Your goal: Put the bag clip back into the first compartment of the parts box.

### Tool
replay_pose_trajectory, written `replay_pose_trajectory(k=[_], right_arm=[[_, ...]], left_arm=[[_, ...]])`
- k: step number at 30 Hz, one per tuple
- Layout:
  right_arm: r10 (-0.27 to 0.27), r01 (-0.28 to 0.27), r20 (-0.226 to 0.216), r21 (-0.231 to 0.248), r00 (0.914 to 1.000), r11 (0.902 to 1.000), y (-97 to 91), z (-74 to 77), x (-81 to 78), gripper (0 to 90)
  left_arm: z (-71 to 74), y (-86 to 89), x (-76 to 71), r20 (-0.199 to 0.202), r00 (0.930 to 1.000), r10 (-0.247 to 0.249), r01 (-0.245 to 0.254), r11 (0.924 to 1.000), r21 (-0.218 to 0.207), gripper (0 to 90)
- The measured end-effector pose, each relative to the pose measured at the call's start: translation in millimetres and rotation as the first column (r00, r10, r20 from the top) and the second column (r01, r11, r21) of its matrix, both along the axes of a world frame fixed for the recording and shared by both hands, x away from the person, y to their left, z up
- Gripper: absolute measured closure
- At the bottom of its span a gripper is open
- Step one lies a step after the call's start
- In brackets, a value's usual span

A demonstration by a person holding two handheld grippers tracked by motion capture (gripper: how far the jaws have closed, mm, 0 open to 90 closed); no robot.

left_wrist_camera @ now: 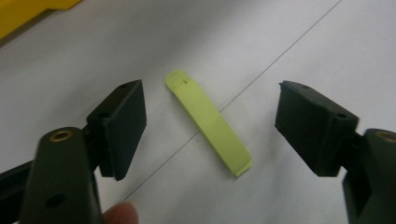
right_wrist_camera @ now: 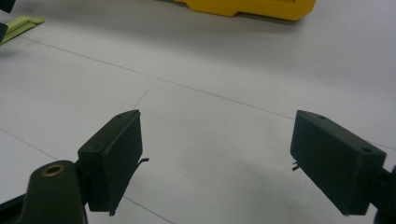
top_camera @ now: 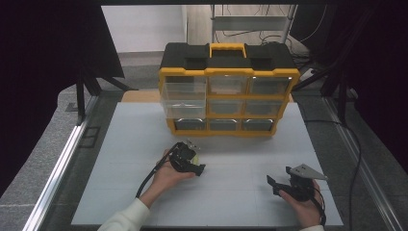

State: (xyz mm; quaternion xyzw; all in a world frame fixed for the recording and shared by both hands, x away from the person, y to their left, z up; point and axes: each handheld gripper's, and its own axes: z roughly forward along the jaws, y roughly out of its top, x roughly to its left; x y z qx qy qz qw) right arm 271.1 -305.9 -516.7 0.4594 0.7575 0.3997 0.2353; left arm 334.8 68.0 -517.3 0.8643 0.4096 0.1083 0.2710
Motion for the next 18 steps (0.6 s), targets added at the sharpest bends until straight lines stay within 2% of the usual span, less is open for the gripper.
replay_pose_trajectory(k=[8,18], right_arm=[[0.0,0.0,0.001,0.0,1.0,1.0,-0.1,0.0,0.1,17.0],[0.0,0.0,0.001,0.0,1.0,1.0,-0.2,0.0,0.1,17.0]], left_arm=[[-3.5,-0.9,1.5,-0.021,0.9997,-0.01,0.011,0.9996,0.025,35.4],[-5.1,0.3,3.2,-0.043,0.999,-0.014,0.014,0.9998,0.016,39.5]])
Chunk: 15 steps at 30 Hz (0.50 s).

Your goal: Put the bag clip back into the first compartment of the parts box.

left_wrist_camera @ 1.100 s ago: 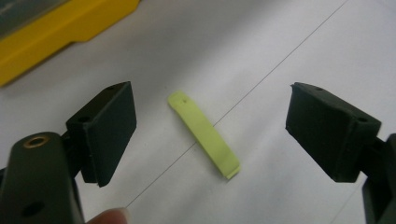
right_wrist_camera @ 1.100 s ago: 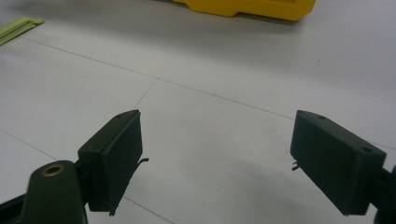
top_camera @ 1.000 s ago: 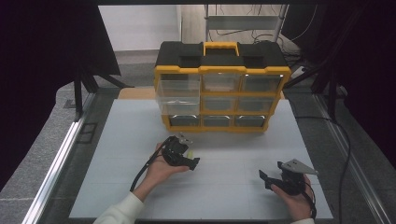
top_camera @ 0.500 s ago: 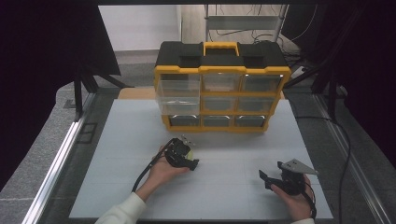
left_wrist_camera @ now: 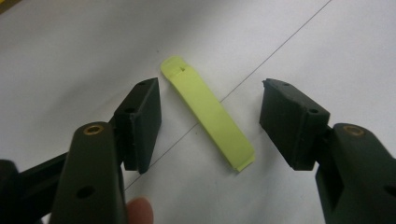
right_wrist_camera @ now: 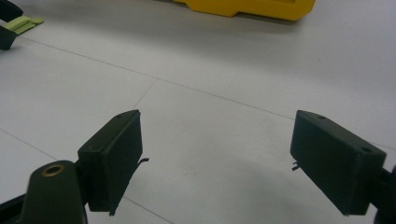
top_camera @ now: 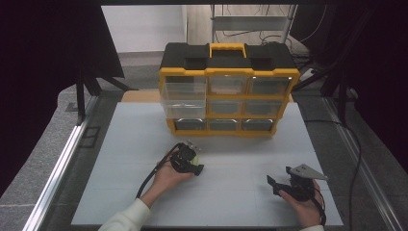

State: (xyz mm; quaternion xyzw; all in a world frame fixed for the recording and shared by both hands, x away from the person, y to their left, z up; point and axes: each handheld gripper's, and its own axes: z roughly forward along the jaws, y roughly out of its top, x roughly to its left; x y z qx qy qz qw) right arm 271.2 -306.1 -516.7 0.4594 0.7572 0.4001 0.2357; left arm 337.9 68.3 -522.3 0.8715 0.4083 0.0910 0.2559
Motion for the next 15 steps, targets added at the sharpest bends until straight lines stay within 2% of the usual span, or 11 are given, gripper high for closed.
replay_pose_trajectory(k=[4,9,15], right_arm=[[0.0,0.0,0.0,-0.001,1.0,1.0,0.0,0.0,0.0,17.0],[0.0,0.0,0.0,-0.001,1.0,1.0,0.3,0.0,0.0,17.0],[-0.001,0.001,0.0,0.0,1.0,1.0,0.1,0.0,0.1,17.0]], left_arm=[[0.1,0.2,-0.2,0.005,1.0,0.002,-0.002,1.0,-0.007,44.2],[1.1,-0.3,-1.2,0.012,0.9999,-0.011,0.011,0.9999,-0.009,60.4],[0.9,0.1,-0.9,0.014,0.9998,-0.014,0.015,0.9997,-0.021,74.2]])
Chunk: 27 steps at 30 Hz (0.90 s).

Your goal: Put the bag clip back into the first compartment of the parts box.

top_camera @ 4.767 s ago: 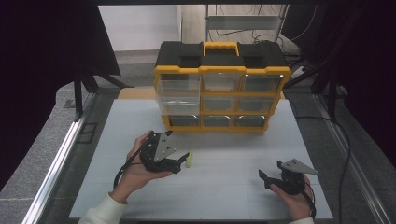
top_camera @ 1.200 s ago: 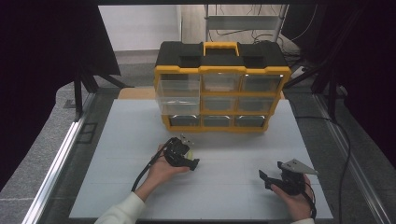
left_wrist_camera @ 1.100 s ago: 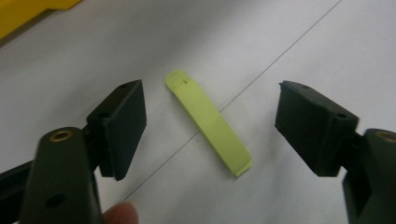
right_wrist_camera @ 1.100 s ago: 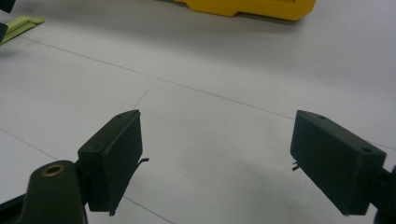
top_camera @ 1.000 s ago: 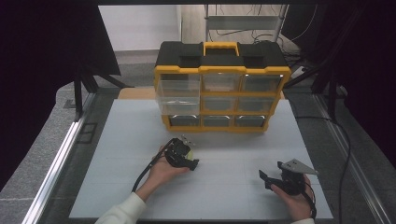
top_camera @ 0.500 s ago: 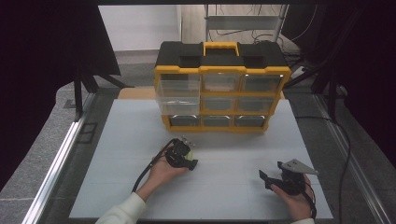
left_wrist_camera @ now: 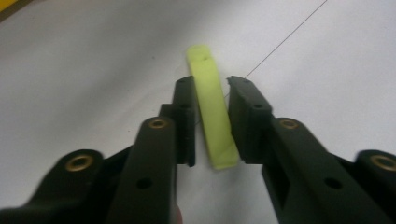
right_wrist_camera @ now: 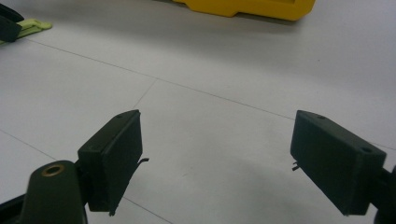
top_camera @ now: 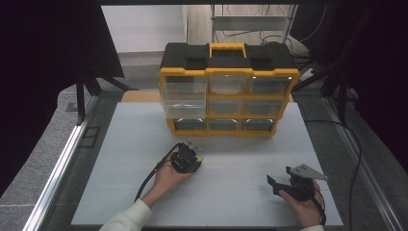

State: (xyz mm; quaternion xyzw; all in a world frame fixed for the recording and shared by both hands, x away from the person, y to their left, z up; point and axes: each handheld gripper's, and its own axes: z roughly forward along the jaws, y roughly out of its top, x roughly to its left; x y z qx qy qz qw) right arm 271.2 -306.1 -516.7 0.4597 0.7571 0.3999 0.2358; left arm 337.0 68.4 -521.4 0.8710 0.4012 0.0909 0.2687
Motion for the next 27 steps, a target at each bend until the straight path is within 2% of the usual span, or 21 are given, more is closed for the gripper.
replay_pose_trajectory(k=[3,16,21,27], right_arm=[[0.001,-0.001,0.0,-0.001,1.0,1.0,0.1,0.0,0.0,17.0],[0.0,0.0,0.0,0.005,1.0,1.0,-0.9,0.2,-0.2,17.0],[-0.002,0.002,0.003,0.003,1.0,1.0,-1.6,0.3,-0.3,17.0],[-0.001,0.001,0.001,0.004,1.0,1.0,-1.3,0.3,-0.6,17.0]], left_arm=[[-0.3,-0.8,-0.8,0.008,1.0,-0.006,0.006,1.0,-0.007,77.3],[8.5,2.1,-4.9,0.031,0.9987,-0.04,0.041,0.9982,-0.044,77.9],[13.8,2.2,-10.8,0.054,0.9965,-0.064,0.067,0.9968,-0.045,77.9],[19.6,3.9,-15.7,0.081,0.9939,-0.075,0.08,0.9945,-0.067,78.0]])
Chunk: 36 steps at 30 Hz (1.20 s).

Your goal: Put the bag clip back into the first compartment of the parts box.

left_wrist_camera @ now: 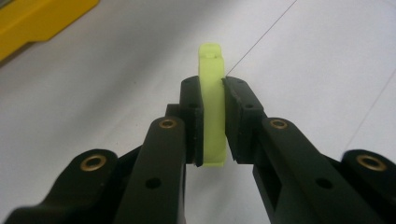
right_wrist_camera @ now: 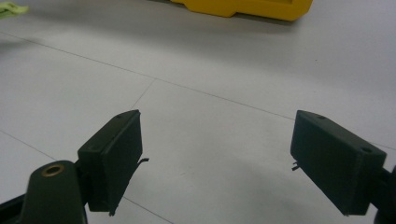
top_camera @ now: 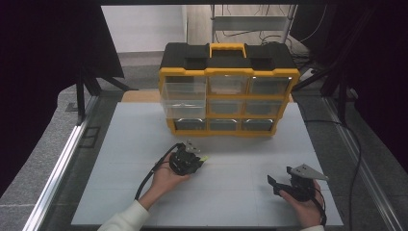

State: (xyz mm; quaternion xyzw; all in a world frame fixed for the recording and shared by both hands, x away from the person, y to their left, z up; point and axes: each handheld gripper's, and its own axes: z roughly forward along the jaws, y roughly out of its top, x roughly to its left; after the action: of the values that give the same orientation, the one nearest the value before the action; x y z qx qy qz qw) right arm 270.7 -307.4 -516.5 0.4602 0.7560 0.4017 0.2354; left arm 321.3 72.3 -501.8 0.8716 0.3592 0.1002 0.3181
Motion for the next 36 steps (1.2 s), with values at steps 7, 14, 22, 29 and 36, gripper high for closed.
replay_pose_trajectory(k=[7,14,22,29,36], right_arm=[[-0.001,0.001,-0.002,0.0,1.0,1.0,-0.1,-0.1,0.0,16.9],[-0.002,0.002,0.0,-0.001,1.0,1.0,-0.3,0.0,0.0,17.0],[-0.003,0.003,-0.001,0.0,1.0,1.0,-0.3,-0.1,0.1,16.9],[-0.003,0.003,-0.004,0.001,1.0,1.0,0.1,-0.2,0.1,16.9],[-0.016,0.016,-0.012,-0.002,0.9998,0.9999,-0.5,-0.7,0.6,17.0]], left_arm=[[5.3,5.2,-2.0,0.021,0.9998,0.001,0.0,0.9993,-0.037,78.0],[9.9,7.5,-4.6,0.03,0.9995,-0.01,0.012,0.9986,-0.051,78.0],[18.8,8.3,-9.1,0.061,0.998,-0.016,0.02,0.9974,-0.069,78.1],[24.0,9.2,-11.3,0.071,0.9973,-0.019,0.026,0.9958,-0.088,78.1],[24.9,9.1,-12.0,0.071,0.9972,-0.023,0.03,0.9951,-0.094,78.1]])
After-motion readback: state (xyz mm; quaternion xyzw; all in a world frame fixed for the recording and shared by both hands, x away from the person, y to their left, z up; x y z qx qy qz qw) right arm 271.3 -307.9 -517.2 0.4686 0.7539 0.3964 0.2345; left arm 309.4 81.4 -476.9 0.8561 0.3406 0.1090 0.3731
